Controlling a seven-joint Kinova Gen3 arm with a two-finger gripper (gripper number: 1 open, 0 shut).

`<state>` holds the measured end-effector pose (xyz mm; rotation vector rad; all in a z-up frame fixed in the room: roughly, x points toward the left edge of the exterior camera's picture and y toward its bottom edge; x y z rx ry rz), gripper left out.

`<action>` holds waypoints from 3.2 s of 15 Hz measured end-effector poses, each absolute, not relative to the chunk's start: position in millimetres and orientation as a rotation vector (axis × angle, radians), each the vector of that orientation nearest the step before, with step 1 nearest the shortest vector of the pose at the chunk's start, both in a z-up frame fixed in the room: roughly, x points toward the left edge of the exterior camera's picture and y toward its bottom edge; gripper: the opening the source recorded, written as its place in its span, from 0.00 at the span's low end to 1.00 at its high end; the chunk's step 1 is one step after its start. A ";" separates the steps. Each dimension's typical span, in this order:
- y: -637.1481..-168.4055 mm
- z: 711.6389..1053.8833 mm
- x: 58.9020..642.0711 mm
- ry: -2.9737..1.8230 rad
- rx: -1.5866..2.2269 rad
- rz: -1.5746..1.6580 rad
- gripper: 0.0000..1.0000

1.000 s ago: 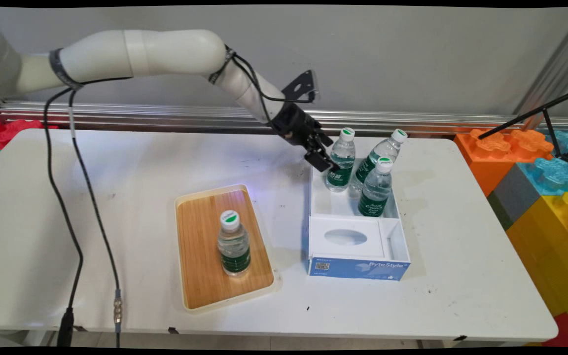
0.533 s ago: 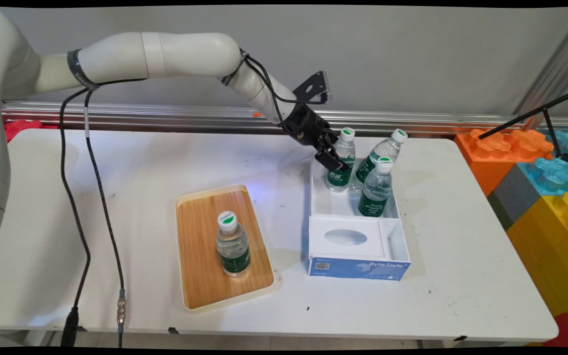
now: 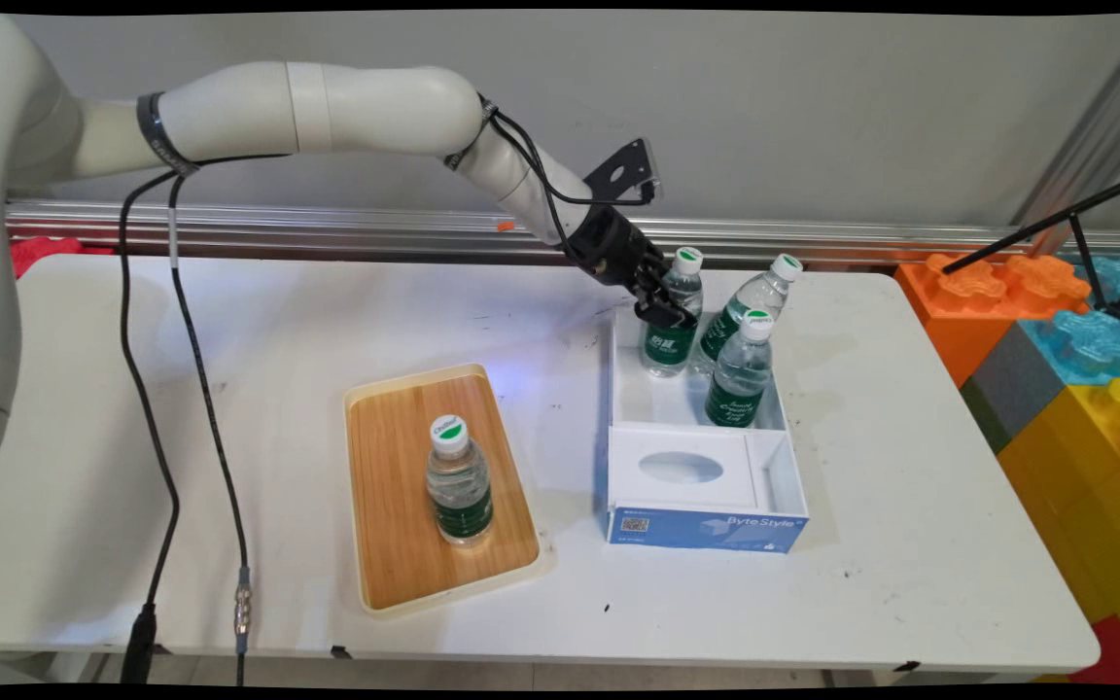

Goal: Place the picked object on the tray

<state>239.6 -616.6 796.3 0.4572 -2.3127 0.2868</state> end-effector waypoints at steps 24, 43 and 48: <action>-437.0 952.1 383.3 -2.380 0.762 0.366 0.00; -447.7 821.2 456.0 -2.405 0.540 0.252 0.00; -456.7 803.3 459.0 -2.393 0.490 0.247 0.00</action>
